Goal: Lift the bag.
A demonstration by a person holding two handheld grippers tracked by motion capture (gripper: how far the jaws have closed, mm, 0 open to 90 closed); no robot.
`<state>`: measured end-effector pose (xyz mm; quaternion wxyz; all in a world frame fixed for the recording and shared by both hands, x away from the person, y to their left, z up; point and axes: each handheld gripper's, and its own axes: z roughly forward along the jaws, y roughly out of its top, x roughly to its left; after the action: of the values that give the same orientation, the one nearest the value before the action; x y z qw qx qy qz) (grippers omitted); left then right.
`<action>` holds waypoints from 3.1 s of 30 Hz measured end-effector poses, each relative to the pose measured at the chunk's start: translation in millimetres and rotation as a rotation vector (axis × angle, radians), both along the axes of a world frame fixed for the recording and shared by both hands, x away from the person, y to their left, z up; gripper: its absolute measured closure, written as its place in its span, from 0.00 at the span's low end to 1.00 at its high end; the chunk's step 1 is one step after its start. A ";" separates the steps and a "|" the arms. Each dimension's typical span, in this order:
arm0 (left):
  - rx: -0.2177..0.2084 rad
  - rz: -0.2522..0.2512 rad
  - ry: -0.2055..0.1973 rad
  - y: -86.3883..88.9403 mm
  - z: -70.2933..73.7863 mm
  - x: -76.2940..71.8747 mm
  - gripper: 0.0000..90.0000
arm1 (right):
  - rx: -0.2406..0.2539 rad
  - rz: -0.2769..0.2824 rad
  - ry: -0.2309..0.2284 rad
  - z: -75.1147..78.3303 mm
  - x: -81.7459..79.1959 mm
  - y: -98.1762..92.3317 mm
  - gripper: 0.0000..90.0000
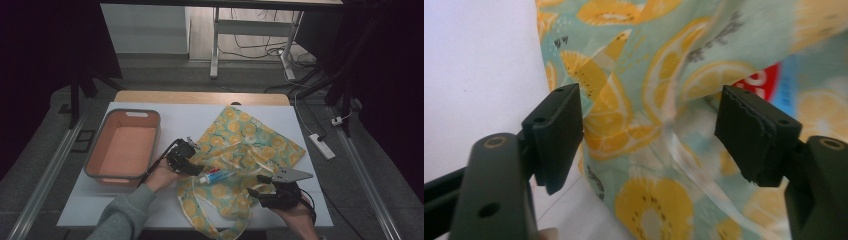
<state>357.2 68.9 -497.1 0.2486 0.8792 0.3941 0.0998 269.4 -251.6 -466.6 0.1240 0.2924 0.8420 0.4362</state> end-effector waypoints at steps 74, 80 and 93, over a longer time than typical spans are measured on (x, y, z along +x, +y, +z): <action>-0.359 -0.094 0.030 90.4 56.1 -54.1 0.97 | -0.162 0.057 0.101 -18.7 -9.6 46.0 0.30; -0.352 -0.102 0.039 88.5 54.4 -53.5 0.97 | -0.250 0.096 0.181 -37.8 -8.3 57.8 0.20; -0.349 -0.104 0.057 88.4 50.4 -51.5 0.97 | -0.354 0.140 0.107 -46.4 -19.3 66.1 0.75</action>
<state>305.6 157.3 -446.7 0.3911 0.8443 0.3663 -0.0080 250.1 -185.6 -513.0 0.0980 0.2294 0.9291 0.2730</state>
